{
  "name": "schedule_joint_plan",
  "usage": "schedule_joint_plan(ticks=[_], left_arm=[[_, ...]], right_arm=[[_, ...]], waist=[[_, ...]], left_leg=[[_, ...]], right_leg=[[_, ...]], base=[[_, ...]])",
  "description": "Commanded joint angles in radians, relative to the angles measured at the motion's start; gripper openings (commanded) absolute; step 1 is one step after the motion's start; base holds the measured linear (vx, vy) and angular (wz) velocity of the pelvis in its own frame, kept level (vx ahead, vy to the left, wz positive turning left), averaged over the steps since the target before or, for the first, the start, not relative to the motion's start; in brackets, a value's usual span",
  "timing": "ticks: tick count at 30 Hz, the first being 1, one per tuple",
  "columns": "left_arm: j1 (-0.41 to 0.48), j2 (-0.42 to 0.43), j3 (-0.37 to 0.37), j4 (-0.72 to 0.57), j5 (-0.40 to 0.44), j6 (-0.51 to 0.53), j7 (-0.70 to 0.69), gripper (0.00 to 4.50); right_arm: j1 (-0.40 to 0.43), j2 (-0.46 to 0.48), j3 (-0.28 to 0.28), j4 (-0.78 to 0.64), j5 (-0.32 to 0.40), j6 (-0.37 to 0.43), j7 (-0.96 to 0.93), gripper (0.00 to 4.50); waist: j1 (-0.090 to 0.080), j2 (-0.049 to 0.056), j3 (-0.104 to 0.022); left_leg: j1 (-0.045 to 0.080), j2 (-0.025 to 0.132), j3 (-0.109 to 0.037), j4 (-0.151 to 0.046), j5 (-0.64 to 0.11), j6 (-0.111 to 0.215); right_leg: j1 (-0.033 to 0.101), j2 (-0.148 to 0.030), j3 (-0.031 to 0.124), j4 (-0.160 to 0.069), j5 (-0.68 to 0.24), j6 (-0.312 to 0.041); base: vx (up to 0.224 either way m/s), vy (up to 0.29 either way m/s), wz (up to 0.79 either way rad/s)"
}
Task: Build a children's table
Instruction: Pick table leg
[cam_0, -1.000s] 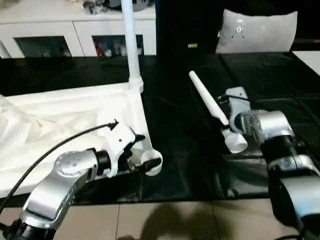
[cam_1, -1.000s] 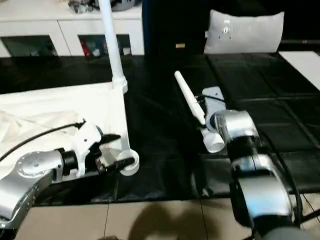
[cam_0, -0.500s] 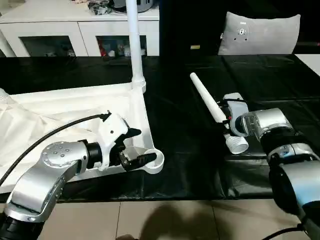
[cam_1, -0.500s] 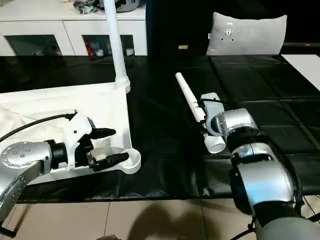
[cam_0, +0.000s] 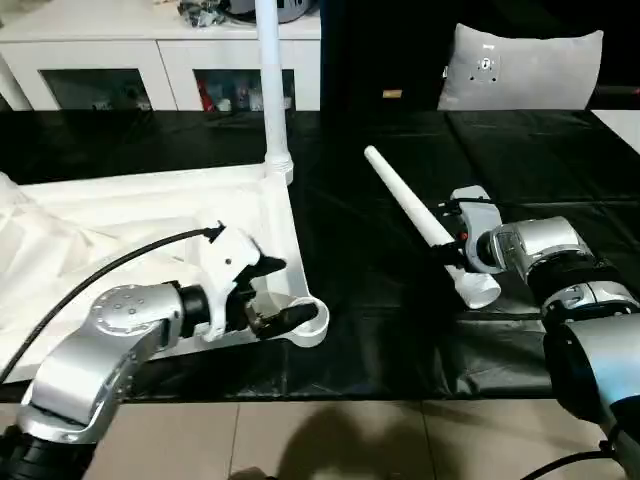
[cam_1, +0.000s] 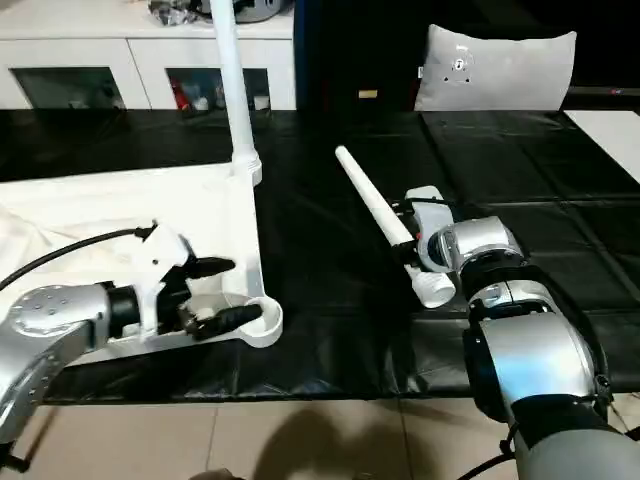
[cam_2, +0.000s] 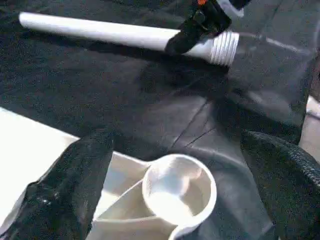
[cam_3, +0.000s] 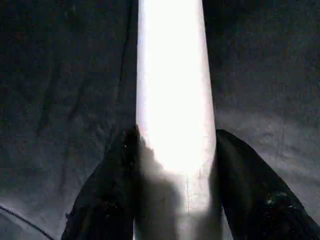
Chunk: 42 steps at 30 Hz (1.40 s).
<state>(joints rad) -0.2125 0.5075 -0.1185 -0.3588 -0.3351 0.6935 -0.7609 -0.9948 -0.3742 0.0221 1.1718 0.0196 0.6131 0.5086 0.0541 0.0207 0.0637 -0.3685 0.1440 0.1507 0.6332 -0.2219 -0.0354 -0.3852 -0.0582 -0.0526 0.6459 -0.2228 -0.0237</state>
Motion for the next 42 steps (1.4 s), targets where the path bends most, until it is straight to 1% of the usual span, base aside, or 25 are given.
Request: schedule_joint_plan(ticks=[1, 2, 3, 5, 7, 8, 9, 10, 11, 12, 13, 14, 15, 16, 17, 18, 20, 24, 29, 35, 38, 39, 40, 41, 42], left_arm=[[-0.021, -0.024, 0.03, -0.016, -0.019, 0.014, 0.038, 4.5], [-0.021, -0.024, 0.03, -0.016, -0.019, 0.014, 0.038, 4.5], [-0.022, -0.047, 0.034, -0.017, -0.018, 0.007, 0.059, 4.5], [-0.03, -0.092, 0.046, 0.013, -0.016, -0.023, 0.096, 4.5], [-0.055, -0.155, 0.068, 0.074, -0.014, -0.079, 0.141, 4.5], [-0.076, -0.194, 0.081, 0.101, -0.02, -0.096, 0.171, 4.5], [-0.115, -0.254, 0.103, 0.132, -0.042, -0.114, 0.213, 4.5], [-0.121, -0.261, 0.106, 0.136, -0.046, -0.116, 0.217, 4.5], [-0.141, -0.285, 0.118, 0.148, -0.06, -0.122, 0.233, 4.5], [-0.172, -0.32, 0.139, 0.166, -0.08, -0.123, 0.26, 4.5], [-0.215, -0.363, 0.168, 0.189, -0.109, -0.12, 0.295, 4.5], [-0.249, -0.394, 0.188, 0.208, -0.131, -0.116, 0.319, 4.5], [-0.283, -0.425, 0.21, 0.226, -0.16, -0.108, 0.335, 4.5], [-0.284, -0.427, 0.211, 0.227, -0.162, -0.107, 0.335, 4.5], [-0.34, -0.471, 0.242, 0.26, -0.223, -0.098, 0.34, 4.5], [-0.361, -0.484, 0.25, 0.275, -0.239, -0.1, 0.341, 4.5], [-0.421, -0.522, 0.278, 0.324, -0.298, -0.089, 0.341, 4.5], [-0.485, -0.57, 0.307, 0.378, -0.382, -0.058, 0.331, 4.5], [-0.517, -0.597, 0.295, 0.41, -0.408, -0.023, 0.323, 4.5], [-0.512, -0.613, 0.292, 0.404, -0.436, -0.012, 0.329, 4.5], [-0.508, -0.617, 0.294, 0.396, -0.445, -0.013, 0.334, 4.5], [-0.505, -0.612, 0.284, 0.394, -0.43, -0.02, 0.336, 4.5], [-0.501, -0.609, 0.274, 0.394, -0.41, -0.035, 0.339, 4.21], [-0.496, -0.607, 0.253, 0.405, -0.355, -0.078, 0.358, 4.13], [-0.49, -0.604, 0.229, 0.415, -0.295, -0.13, 0.372, 4.14]], right_arm=[[0.016, -0.005, -0.074, -0.024, 0.073, -0.046, 0.008, 1.86], [0.016, -0.005, -0.074, -0.024, 0.073, -0.046, 0.008, 1.86], [0.019, -0.004, -0.102, -0.039, 0.096, -0.053, 0.013, 1.86], [0.029, 0.0, -0.158, -0.081, 0.145, -0.093, 0.023, 1.86], [0.056, 0.021, -0.261, -0.171, 0.243, -0.193, 0.047, 1.85], [0.069, 0.03, -0.304, -0.22, 0.293, -0.199, 0.075, 1.85], [0.089, 0.048, -0.357, -0.284, 0.359, -0.173, 0.114, 1.85], [0.091, 0.05, -0.363, -0.291, 0.367, -0.168, 0.117, 1.85], [0.103, 0.059, -0.378, -0.319, 0.392, -0.157, 0.139, 1.85], [0.128, 0.069, -0.383, -0.366, 0.423, -0.15, 0.192, 1.85], [0.161, 0.082, -0.39, -0.429, 0.47, -0.127, 0.262, 1.85], [0.188, 0.09, -0.398, -0.477, 0.51, -0.095, 0.31, 1.85], [0.215, 0.1, -0.408, -0.528, 0.555, -0.067, 0.357, 1.85], [0.216, 0.101, -0.408, -0.531, 0.557, -0.066, 0.359, 1.85], [0.265, 0.119, -0.412, -0.62, 0.623, -0.036, 0.422, 1.85], [0.286, 0.127, -0.405, -0.658, 0.645, -0.029, 0.441, 1.85], [0.341, 0.148, -0.375, -0.775, 0.711, 0.021, 0.482, 1.84], [0.396, 0.171, -0.346, -0.896, 0.777, 0.087, 0.513, 1.84], [0.44, 0.182, -0.321, -0.975, 0.811, 0.145, 0.522, 1.84], [0.468, 0.186, -0.291, -1.009, 0.792, 0.129, 0.498, 1.84], [0.476, 0.182, -0.239, -1.019, 0.71, 0.074, 0.461, 1.84], [0.482, 0.178, -0.199, -1.023, 0.647, 0.029, 0.437, 1.84], [0.487, 0.177, -0.16, -1.026, 0.59, -0.012, 0.416, 1.84], [0.488, 0.19, -0.123, -1.019, 0.519, -0.079, 0.374, 1.84], [0.489, 0.208, -0.095, -1.014, 0.467, -0.131, 0.336, 1.84]], waist=[[0.002, -0.006, -0.068], [0.002, -0.008, -0.068], [0.002, -0.01, -0.069], [0.004, -0.005, -0.072], [0.011, -0.012, -0.075], [0.012, -0.013, -0.079], [0.014, -0.014, -0.085], [0.016, -0.012, -0.087], [0.017, -0.014, -0.087], [0.019, -0.018, -0.082], [0.022, -0.018, -0.081], [0.024, -0.022, -0.08], [0.031, -0.02, -0.081], [0.033, -0.021, -0.08], [0.035, -0.026, -0.079], [0.045, -0.022, -0.08], [0.048, -0.02, -0.081], [0.054, -0.022, -0.079], [0.057, -0.019, -0.076], [0.06, -0.019, -0.076], [0.061, -0.021, -0.075], [0.061, -0.02, -0.075], [0.058, -0.018, -0.074], [0.059, -0.019, -0.074], [0.053, -0.022, -0.072]], left_leg=[[0.001, 0.076, -0.014, -0.076, -0.085, 0.029], [-0.001, 0.076, -0.013, -0.075, -0.078, 0.033], [-0.003, 0.073, -0.013, -0.073, -0.056, 0.044], [-0.004, 0.072, -0.011, -0.069, -0.026, 0.066], [-0.008, 0.071, -0.008, -0.065, -0.016, 0.095], [-0.007, 0.073, -0.009, -0.063, -0.002, 0.101], [-0.008, 0.071, -0.008, -0.06, 0.036, 0.126], [-0.008, 0.071, -0.009, -0.057, 0.056, 0.139], [-0.011, 0.072, -0.011, -0.056, 0.079, 0.166], [-0.014, 0.069, -0.007, -0.056, 0.061, 0.178], [-0.012, 0.073, -0.01, -0.057, 0.041, 0.177], [-0.014, 0.071, -0.007, -0.057, 0.033, 0.18], [-0.01, 0.077, -0.011, -0.057, 0.033, 0.179], [-0.01, 0.074, -0.009, -0.057, 0.034, 0.182], [-0.011, 0.076, -0.011, -0.059, 0.033, 0.177], [-0.009, 0.075, -0.009, -0.056, 0.033, 0.173], [-0.007, 0.077, -0.012, -0.058, 0.041, 0.173], [-0.008, 0.076, -0.015, -0.061, 0.038, 0.16], [-0.01, 0.075, -0.018, -0.065, 0.027, 0.127], [-0.01, 0.076, -0.018, -0.067, 0.026, 0.108], [-0.011, 0.076, -0.017, -0.068, 0.026, 0.095], [-0.011, 0.076, -0.018, -0.069, 0.026, 0.093], [-0.009, 0.076, -0.017, -0.07, 0.014, 0.082], [-0.01, 0.077, -0.018, -0.07, 0.008, 0.08], [-0.011, 0.078, -0.018, -0.073, -0.002, 0.07]], right_leg=[[0.048, -0.091, 0.054, -0.07, -0.074, -0.298], [0.049, -0.091, 0.054, -0.069, -0.059, -0.301], [0.052, -0.09, 0.053, -0.066, -0.028, -0.305], [0.051, -0.089, 0.054, -0.064, 0.014, -0.316], [0.055, -0.092, 0.056, -0.064, 0.051, -0.309], [0.056, -0.093, 0.055, -0.059, 0.073, -0.31], [0.057, -0.088, 0.054, -0.053, 0.129, -0.313], [0.054, -0.087, 0.053, -0.05, 0.161, -0.318], [0.051, -0.085, 0.05, -0.049, 0.188, -0.327], [0.052, -0.085, 0.048, -0.055, 0.16, -0.325], [0.052, -0.089, 0.047, -0.057, 0.126, -0.325], [0.054, -0.089, 0.048, -0.062, 0.112, -0.321], [0.052, -0.091, 0.048, -0.06, 0.092, -0.318], [0.052, -0.089, 0.047, -0.063, 0.082, -0.313], [0.052, -0.093, 0.047, -0.064, 0.057, -0.311], [0.05, -0.093, 0.048, -0.066, 0.04, -0.303], [0.046, -0.091, 0.047, -0.067, 0.028, -0.291], [0.046, -0.094, 0.047, -0.074, -0.015, -0.265], [0.047, -0.094, 0.048, -0.081, -0.052, -0.243], [0.046, -0.095, 0.048, -0.082, -0.051, -0.23], [0.045, -0.096, 0.049, -0.082, -0.054, -0.224], [0.045, -0.096, 0.049, -0.083, -0.055, -0.222], [0.044, -0.095, 0.049, -0.084, -0.067, -0.217], [0.044, -0.098, 0.05, -0.086, -0.07, -0.212], [0.043, -0.095, 0.051, -0.088, -0.088, -0.192]], base=[[0.0, 0.0, 0.0], [0.0, 0.0, 0.0], [0.0, 0.0, 0.0], [0.0, 0.0, 0.0], [0.0, 0.0, 0.0], [0.0, 0.0, 0.0], [0.0, 0.0, 0.0], [0.0, 0.0, 0.0], [0.0, 0.0, 0.0], [0.0, 0.0, 0.0], [0.0, 0.0, 0.0], [0.0, 0.0, 0.0], [0.0, 0.0, 0.0], [0.0, 0.0, 0.0], [0.0, 0.0, 0.0], [0.0, 0.0, 0.0], [0.0, 0.0, 0.0], [0.0, 0.0, 0.0], [0.0, 0.0, 0.0], [0.0, 0.0, 0.0], [0.0, 0.0, 0.0], [0.0, 0.0, 0.0], [0.0, 0.0, 0.0], [0.0, 0.0, 0.0], [0.0, 0.0, 0.0]])
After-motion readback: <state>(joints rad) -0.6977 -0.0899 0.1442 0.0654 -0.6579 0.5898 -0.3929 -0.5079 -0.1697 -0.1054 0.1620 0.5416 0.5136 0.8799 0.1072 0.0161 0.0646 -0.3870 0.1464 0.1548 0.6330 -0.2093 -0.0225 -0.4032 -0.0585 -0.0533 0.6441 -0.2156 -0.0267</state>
